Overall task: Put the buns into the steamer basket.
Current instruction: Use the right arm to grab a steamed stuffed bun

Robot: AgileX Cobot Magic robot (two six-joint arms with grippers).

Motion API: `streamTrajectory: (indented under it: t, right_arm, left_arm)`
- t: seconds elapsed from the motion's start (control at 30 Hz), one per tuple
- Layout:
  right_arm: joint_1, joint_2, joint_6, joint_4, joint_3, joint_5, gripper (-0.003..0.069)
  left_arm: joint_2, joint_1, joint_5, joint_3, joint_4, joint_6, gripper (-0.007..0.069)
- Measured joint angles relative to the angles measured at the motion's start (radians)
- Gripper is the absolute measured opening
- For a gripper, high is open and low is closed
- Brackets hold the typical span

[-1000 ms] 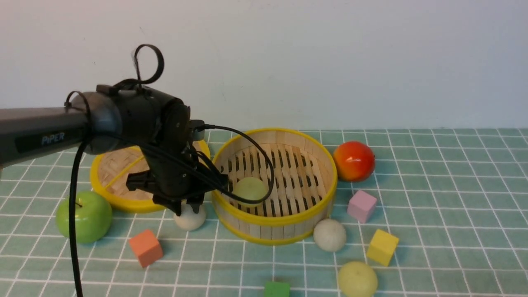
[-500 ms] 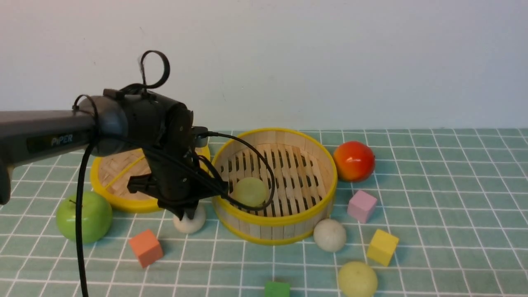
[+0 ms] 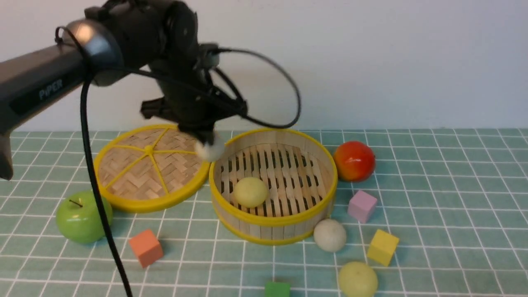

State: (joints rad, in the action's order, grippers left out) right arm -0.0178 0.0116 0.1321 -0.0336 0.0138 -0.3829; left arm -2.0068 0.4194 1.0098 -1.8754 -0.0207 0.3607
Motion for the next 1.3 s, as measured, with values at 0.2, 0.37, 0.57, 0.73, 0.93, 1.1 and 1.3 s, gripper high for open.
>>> streamTrajectory:
  t: [0.2, 0.37, 0.57, 0.73, 0.93, 1.1, 1.3]
  right_arm:
    - [0.000, 0.000, 0.000, 0.000, 0.000, 0.000, 0.0240]
    - [0.000, 0.000, 0.000, 0.000, 0.000, 0.000, 0.0240]
    - [0.000, 0.000, 0.000, 0.000, 0.000, 0.000, 0.0240]
    - [0.000, 0.000, 0.000, 0.000, 0.000, 0.000, 0.0240]
    - [0.000, 0.000, 0.000, 0.000, 0.000, 0.000, 0.0240]
    - [0.000, 0.000, 0.000, 0.000, 0.000, 0.000, 0.0240]
    - [0.000, 0.000, 0.000, 0.000, 0.000, 0.000, 0.0240]
  left_arm:
    - [-0.073, 0.075, -0.168, -0.018, 0.021, -0.026, 0.0000]
    - [-0.170, 0.075, -0.232, -0.018, -0.040, 0.022, 0.0045]
    - [-0.204, 0.074, -0.237, -0.017, -0.067, 0.042, 0.0243]
    - [-0.153, 0.074, -0.163, -0.017, -0.089, 0.042, 0.0424]
    - [0.130, 0.074, 0.032, -0.014, -0.185, 0.042, 0.0524]
    - [0.393, 0.074, 0.149, -0.014, -0.210, 0.042, 0.0472]
    - [0.744, 0.074, 0.212, 0.134, -0.210, 0.049, 0.0259]
